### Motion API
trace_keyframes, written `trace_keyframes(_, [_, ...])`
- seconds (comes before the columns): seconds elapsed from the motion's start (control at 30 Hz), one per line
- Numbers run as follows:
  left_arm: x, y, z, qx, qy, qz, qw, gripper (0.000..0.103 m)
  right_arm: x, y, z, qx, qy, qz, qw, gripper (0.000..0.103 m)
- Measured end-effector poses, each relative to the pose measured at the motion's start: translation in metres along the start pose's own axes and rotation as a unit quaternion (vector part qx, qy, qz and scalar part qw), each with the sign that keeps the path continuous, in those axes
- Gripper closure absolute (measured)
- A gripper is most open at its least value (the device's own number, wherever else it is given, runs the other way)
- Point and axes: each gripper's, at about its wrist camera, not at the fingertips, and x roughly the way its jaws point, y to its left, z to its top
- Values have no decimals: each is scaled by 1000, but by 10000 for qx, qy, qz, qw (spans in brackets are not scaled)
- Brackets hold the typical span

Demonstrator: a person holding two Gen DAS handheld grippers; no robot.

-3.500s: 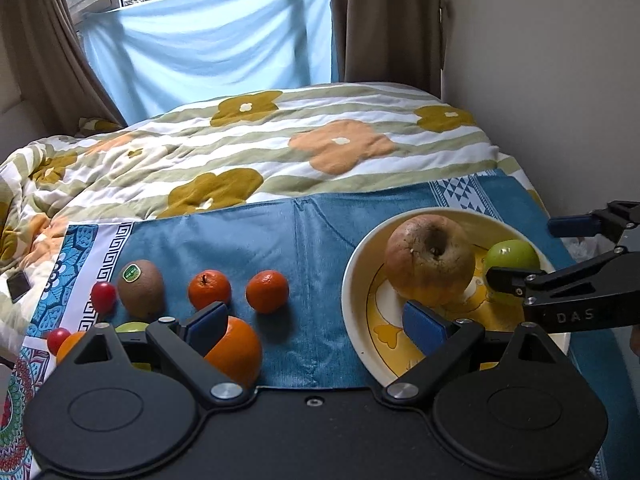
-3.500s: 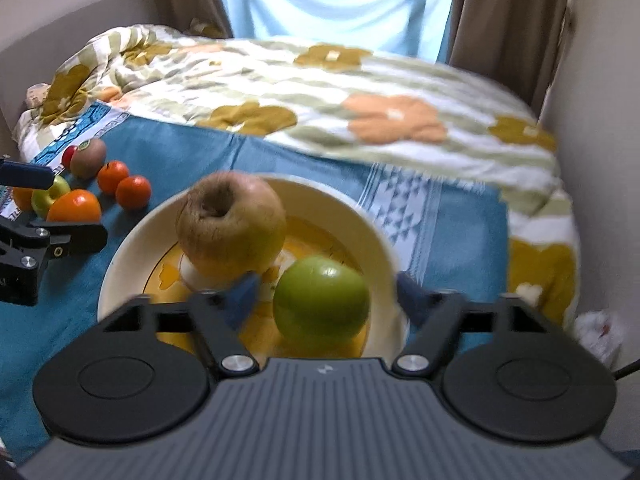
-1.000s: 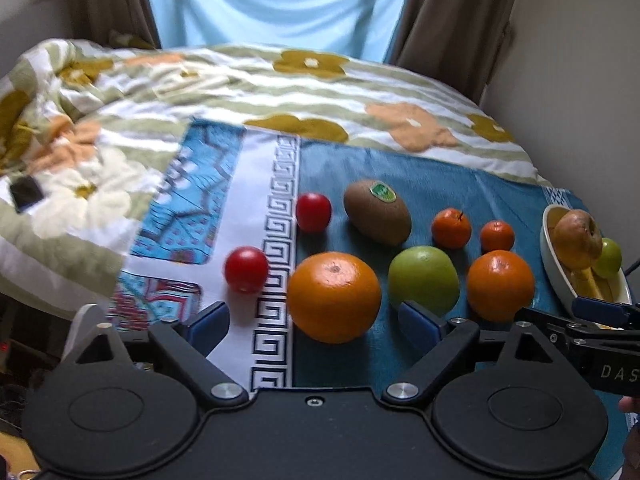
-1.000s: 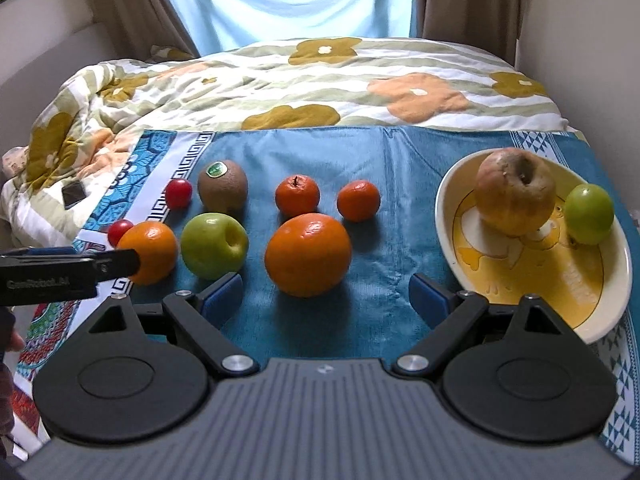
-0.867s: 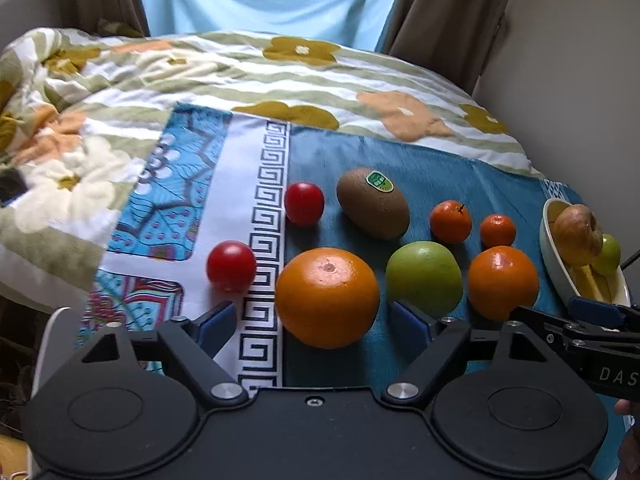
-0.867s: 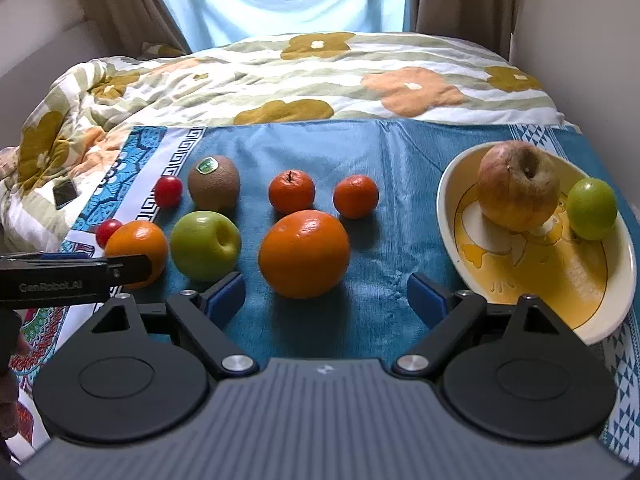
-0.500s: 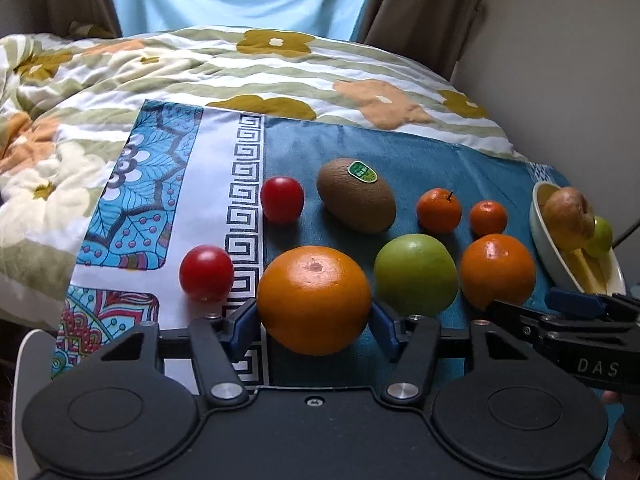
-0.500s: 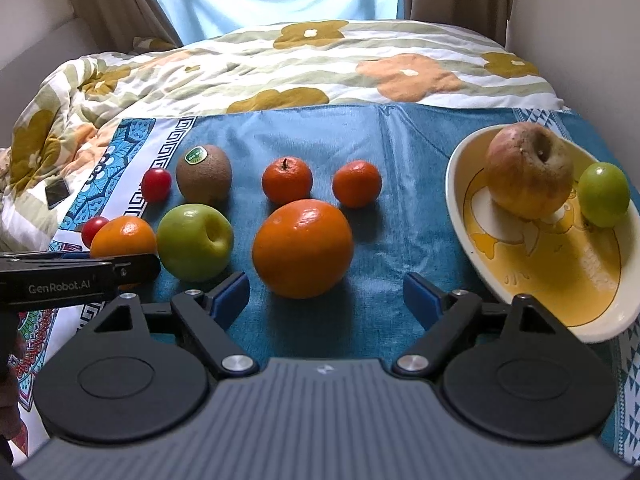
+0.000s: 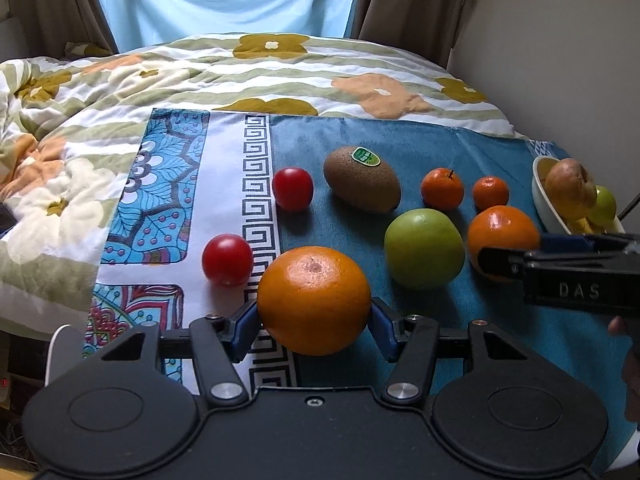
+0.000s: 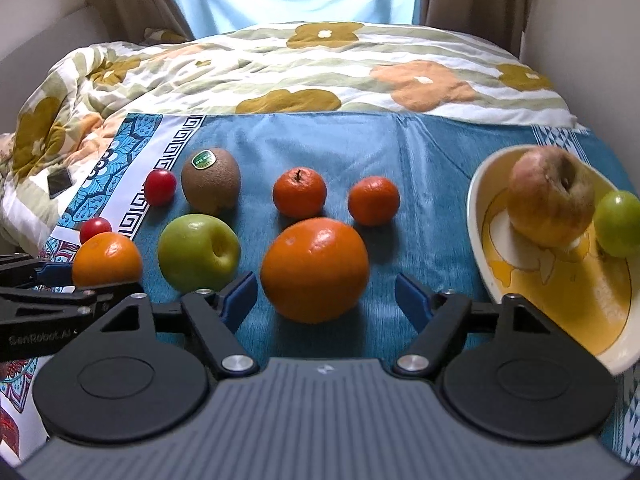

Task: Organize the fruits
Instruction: 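Grasp the large orange with the left tool while the right tool grasps another orange, then lift both held oranges and carry them over the cream bowl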

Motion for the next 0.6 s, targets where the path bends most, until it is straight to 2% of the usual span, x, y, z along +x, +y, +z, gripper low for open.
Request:
trace_keyframes(0.13, [-3, 0, -2, 21, -22, 48, 10000, 41, 4, 3, 3, -144, 2, 16, 9999, 17])
trace_keyframes(0.27, [-9, -1, -5, 2, -107, 129, 9999, 41, 8, 6, 4, -222, 33, 58, 9997, 22])
trace_keyframes(0.4, [-20, -5, -8, 66, -311, 307, 9990, 41, 8, 5, 4, -235, 21, 130, 9996, 26])
trace_keyframes(0.6, [-41, -16, -8, 130, -644, 495, 9966, 41, -2, -4, 1, -148, -37, 237, 9996, 27])
